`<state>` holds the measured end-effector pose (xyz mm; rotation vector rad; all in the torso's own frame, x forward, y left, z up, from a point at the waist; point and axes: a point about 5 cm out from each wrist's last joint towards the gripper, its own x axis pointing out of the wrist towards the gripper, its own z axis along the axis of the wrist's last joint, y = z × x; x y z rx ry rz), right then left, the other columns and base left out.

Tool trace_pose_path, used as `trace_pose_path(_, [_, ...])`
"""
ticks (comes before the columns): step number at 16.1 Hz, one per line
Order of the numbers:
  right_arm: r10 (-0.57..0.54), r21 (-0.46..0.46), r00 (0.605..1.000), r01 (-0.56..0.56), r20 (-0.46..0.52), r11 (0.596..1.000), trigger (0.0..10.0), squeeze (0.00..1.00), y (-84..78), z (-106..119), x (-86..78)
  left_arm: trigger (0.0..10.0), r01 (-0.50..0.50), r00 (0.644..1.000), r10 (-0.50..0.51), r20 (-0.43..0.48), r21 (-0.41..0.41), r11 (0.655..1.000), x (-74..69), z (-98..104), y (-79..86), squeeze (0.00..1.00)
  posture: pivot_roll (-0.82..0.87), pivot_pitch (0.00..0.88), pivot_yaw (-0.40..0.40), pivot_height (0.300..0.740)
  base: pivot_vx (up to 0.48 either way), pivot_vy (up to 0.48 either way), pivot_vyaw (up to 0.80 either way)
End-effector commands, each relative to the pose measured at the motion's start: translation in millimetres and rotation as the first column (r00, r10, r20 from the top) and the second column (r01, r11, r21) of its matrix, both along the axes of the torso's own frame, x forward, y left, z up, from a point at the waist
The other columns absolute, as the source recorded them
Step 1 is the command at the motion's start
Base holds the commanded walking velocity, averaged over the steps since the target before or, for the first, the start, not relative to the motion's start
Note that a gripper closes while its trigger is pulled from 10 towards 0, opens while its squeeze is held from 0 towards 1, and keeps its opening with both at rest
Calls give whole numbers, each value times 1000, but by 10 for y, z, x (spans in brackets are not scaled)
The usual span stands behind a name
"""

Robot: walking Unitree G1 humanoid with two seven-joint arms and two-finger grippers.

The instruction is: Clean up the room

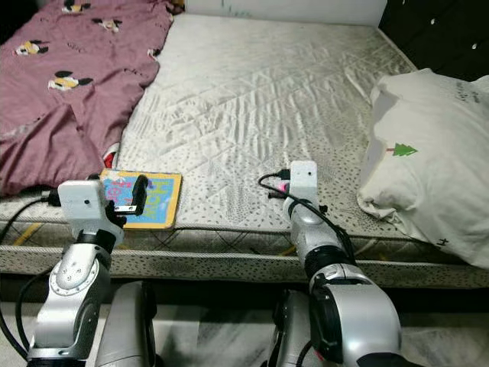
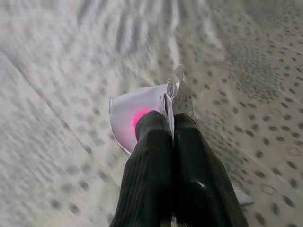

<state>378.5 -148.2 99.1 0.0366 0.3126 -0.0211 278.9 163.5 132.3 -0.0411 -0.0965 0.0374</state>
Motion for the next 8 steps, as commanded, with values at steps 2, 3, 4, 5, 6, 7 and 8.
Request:
trace_pose_path(2, [-22,70,998,17,67,997,0,0,-41,-14,-45,10000,5,1000,-5,-7,-19,1000,25,-58,-6,0,32,0,-20,511,0,0,0])
trace_pose_path(3, [-36,99,993,25,112,995,0,0,-66,-31,-90,10000,18,1000,-18,-6,-21,1000,54,-68,-27,0,18,0,-12,511,0,0,0])
trace_pose_path(4, [-48,120,988,30,150,992,0,0,-83,-40,-130,10000,24,1000,-24,-6,-23,999,79,-74,-39,0,7,0,-6,511,0,0,0])
trace_pose_path(5, [-76,142,979,50,187,989,0,0,-115,-40,-171,10000,30,1000,-30,1,-28,999,114,-67,-48,0,3,0,-3,511,0,0,0])
trace_pose_path(6, [-99,149,957,59,273,987,0,0,-160,6,-258,10000,40,999,-40,17,-33,999,182,-31,-70,0,-16,0,9,511,0,0,0])
trace_pose_path(7, [-98,152,939,50,329,987,0,0,-170,58,-317,10000,47,999,-46,26,-35,998,223,-7,-84,0,-28,0,19,511,0,0,0])
trace_pose_path(8, [-88,152,922,32,378,988,0,0,-170,128,-377,10000,55,998,-54,38,-33,998,268,24,-97,0,-44,0,31,511,0,0,0])
